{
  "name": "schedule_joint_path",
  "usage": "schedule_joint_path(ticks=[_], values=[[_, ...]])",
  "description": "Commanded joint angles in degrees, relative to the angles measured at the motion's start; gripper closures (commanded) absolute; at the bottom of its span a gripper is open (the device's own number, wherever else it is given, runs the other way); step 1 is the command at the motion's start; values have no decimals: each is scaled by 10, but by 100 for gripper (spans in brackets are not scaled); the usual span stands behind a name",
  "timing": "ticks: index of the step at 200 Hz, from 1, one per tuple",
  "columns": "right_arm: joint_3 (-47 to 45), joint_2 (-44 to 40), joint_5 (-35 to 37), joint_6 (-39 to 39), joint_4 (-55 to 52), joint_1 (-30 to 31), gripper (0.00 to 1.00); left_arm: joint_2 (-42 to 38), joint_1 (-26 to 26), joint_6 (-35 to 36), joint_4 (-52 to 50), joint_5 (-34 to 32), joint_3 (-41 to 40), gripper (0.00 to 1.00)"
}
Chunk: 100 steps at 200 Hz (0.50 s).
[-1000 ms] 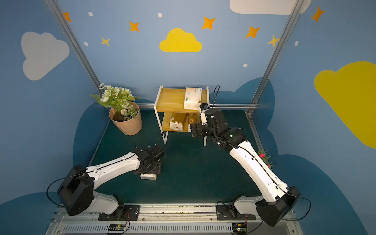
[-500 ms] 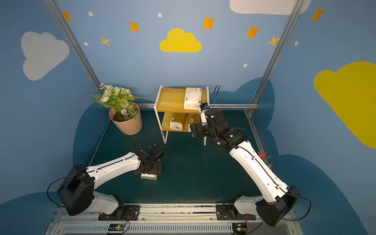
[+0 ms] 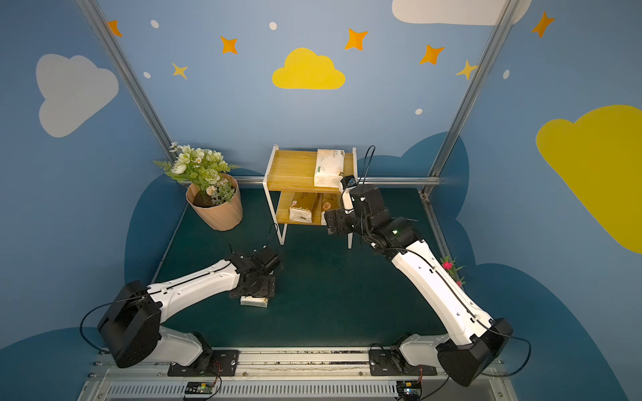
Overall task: Place the tissue boxes on the shelf by color
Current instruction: Pick up the box of tissues from the center of the board.
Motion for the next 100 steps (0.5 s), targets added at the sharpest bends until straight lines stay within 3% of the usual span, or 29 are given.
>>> schedule_joint_path(ticks=[1,100], values=[[-1,0,9,-3,19,-3,2,-9,-7,-10,-26,2,-14,0],[-13,-2,5,6,26,-2,2,-25,-20,-14,-47,-20,-11,0]])
